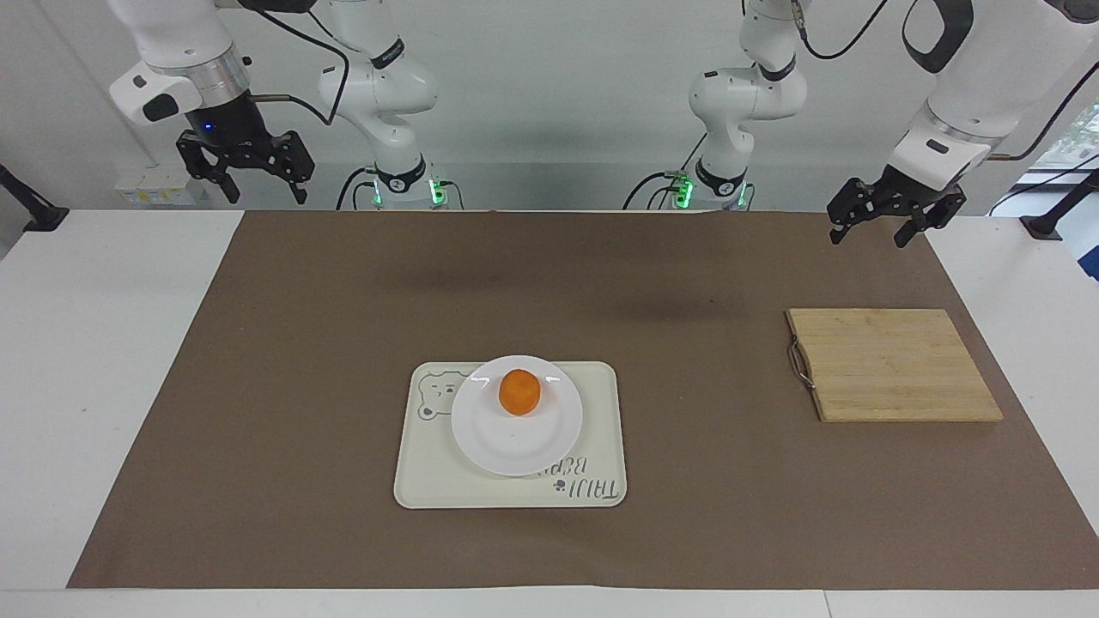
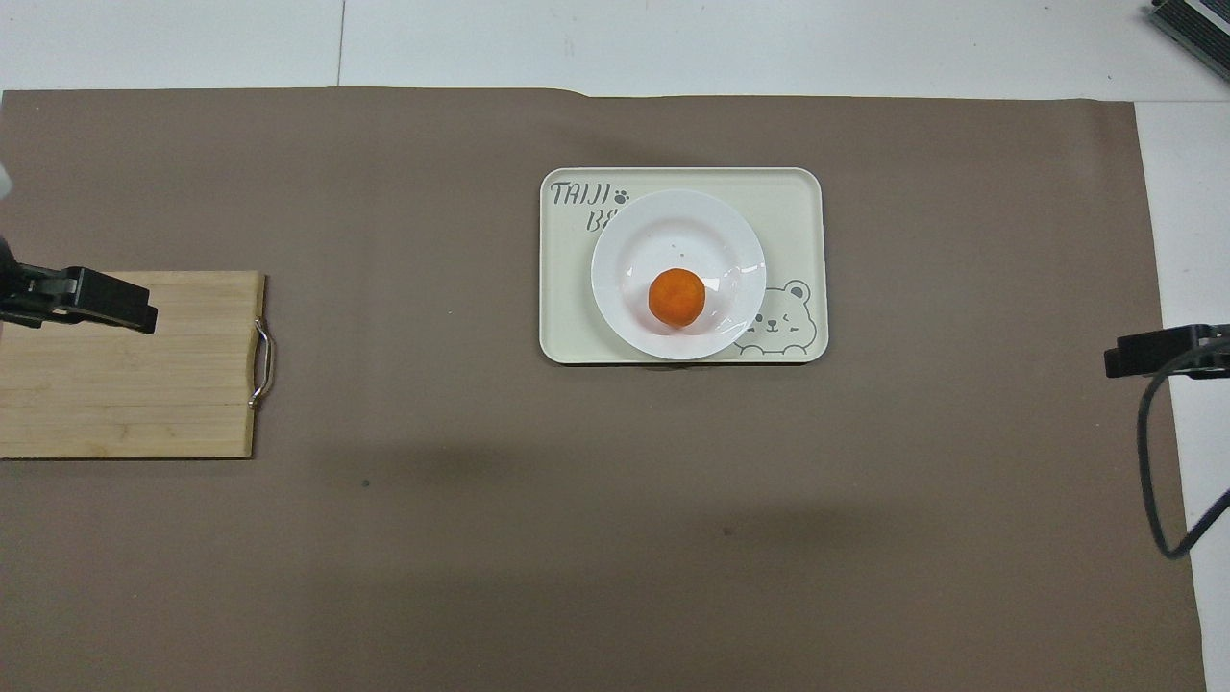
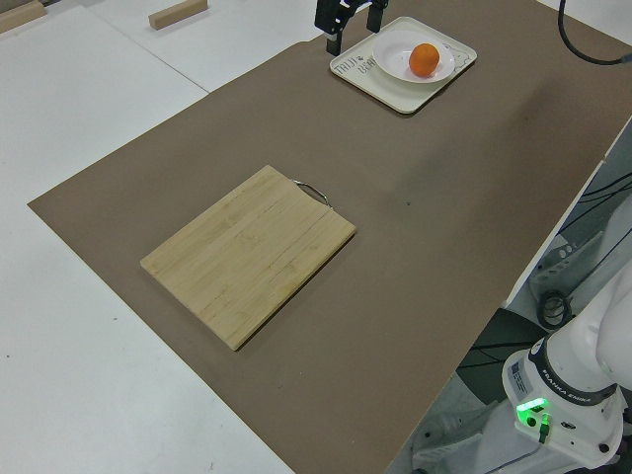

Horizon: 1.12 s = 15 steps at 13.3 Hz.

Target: Place orange and plate with both arms

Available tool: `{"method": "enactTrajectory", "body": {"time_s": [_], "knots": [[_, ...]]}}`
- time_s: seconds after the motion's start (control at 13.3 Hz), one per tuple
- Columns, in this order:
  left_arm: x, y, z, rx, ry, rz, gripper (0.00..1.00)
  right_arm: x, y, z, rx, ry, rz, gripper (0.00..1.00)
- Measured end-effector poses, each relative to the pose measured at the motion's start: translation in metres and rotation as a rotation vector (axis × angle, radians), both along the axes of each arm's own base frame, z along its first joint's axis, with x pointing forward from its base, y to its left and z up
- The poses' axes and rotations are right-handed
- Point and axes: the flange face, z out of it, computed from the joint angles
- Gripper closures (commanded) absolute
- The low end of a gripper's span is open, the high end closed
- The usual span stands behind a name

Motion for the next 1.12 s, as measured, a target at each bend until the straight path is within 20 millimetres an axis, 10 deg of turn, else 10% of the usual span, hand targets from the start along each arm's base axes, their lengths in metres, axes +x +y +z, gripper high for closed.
{"method": "enactTrajectory", "body": {"time_s": [1.12], "knots": [[0.000,0.000,0.000,0.000,0.000,0.000,0.00,0.001,0.000,0.012,-0.002,-0.011,-0.001,0.00]]}}
